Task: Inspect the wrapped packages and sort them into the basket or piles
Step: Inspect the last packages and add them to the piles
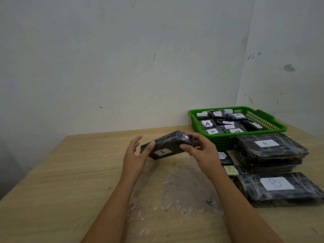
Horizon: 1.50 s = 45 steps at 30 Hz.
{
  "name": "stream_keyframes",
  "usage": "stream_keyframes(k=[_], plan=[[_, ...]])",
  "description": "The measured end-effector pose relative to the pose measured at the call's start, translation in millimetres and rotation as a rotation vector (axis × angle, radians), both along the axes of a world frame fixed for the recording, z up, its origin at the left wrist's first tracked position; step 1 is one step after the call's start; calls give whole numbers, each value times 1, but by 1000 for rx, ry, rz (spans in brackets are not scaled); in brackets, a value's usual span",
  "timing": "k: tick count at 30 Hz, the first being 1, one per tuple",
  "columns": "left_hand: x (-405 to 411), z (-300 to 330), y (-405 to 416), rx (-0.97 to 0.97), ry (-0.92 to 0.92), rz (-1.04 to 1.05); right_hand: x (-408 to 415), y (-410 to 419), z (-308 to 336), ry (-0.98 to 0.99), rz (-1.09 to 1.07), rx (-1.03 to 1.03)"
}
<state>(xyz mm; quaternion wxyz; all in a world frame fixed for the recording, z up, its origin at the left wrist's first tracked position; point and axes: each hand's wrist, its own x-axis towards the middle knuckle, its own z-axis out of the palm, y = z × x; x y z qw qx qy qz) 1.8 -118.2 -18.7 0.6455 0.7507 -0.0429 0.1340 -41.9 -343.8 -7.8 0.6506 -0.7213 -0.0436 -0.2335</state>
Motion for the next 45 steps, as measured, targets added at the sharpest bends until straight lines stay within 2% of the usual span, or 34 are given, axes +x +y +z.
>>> stream_keyframes(k=[6, 13, 18, 29, 45], plan=[[-13, 12, -12, 60, -122, -189, -5, 12, 3, -70, 17, -103], [-18, 12, -14, 28, -83, -240, -12, 25, 9, -36, 228, 123], [-23, 8, -22, 12, -36, -351, -9, 30, 3, 106, 304, 228], [-25, -2, -25, 23, -66, -332, -6, 35, 0, 31, 220, 231], [-26, 0, -26, -34, -87, -306, -4, 42, -9, -1, 217, 196]])
